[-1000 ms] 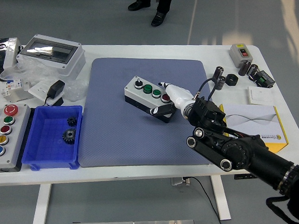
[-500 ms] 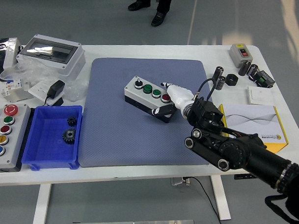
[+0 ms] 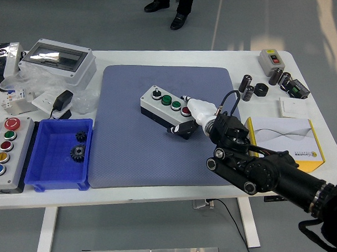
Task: Pick up the button,place it on the desk,press the button,press the button
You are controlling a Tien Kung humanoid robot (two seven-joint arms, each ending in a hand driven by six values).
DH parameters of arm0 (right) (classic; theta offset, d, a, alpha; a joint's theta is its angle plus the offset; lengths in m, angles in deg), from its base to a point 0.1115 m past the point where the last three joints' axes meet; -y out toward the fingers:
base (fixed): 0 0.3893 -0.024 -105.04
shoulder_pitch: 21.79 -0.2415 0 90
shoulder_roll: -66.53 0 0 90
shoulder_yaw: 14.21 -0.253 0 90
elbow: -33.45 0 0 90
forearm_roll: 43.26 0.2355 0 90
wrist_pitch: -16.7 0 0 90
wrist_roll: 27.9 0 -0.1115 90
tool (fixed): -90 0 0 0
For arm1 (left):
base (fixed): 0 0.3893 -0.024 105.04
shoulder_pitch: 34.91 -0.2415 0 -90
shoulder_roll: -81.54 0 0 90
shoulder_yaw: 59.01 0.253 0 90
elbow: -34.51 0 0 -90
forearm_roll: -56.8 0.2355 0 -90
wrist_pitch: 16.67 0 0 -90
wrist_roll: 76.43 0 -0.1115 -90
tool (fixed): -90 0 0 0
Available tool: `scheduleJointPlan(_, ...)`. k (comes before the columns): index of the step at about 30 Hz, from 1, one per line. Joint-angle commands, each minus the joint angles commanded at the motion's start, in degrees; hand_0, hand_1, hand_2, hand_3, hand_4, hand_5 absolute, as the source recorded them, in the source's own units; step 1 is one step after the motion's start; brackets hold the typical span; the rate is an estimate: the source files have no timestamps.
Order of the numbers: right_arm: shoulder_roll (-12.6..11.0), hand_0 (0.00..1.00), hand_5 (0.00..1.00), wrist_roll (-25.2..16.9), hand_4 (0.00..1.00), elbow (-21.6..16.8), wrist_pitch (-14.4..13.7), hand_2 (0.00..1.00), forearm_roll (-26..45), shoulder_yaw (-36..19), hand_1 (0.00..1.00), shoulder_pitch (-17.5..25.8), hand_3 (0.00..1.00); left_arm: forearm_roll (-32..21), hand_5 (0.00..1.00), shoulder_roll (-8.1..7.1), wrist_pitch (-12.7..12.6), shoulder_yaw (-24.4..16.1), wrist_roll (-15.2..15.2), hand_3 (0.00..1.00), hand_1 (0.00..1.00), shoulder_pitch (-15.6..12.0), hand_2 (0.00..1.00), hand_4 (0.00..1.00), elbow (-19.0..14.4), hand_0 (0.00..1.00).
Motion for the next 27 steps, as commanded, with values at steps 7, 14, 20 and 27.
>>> scheduleJointPlan(7,0.2,0.258,0.3,-0.2,0.93,0.6,-1.4,0.718,-0.2,0.8,0.592,0.0,0.998,-0.1,0.233,0.06,0.0,0.1,-0.2,0.598,0.578,0.1,0.553,0.537,0.0,0.617)
scheduleJointPlan(14,0.1,0.219,0.232,0.3,0.852,1.1,-3.7,0.656,-1.3,1.8,0.533,0.0,0.94,-0.1,0.235,0.07,0.0,0.0,-0.4,0.599,0.578,0.1,0.553,0.537,0.0,0.617)
scheduleJointPlan(20,0.1,0.197,0.113,0.7,0.638,1.5,-4.7,0.592,-2.5,2.7,0.483,0.1,0.852,-0.2,0.237,0.09,0.0,0.1,-0.6,0.599,0.579,0.1,0.553,0.537,0.0,0.617)
scheduleJointPlan(27,0.0,0.171,0.122,0.9,0.545,1.6,-4.4,0.543,-2.7,3.2,0.446,0.2,0.695,-0.2,0.239,0.11,0.0,0.1,-0.7,0.6,0.579,0.1,0.553,0.537,0.0,0.617)
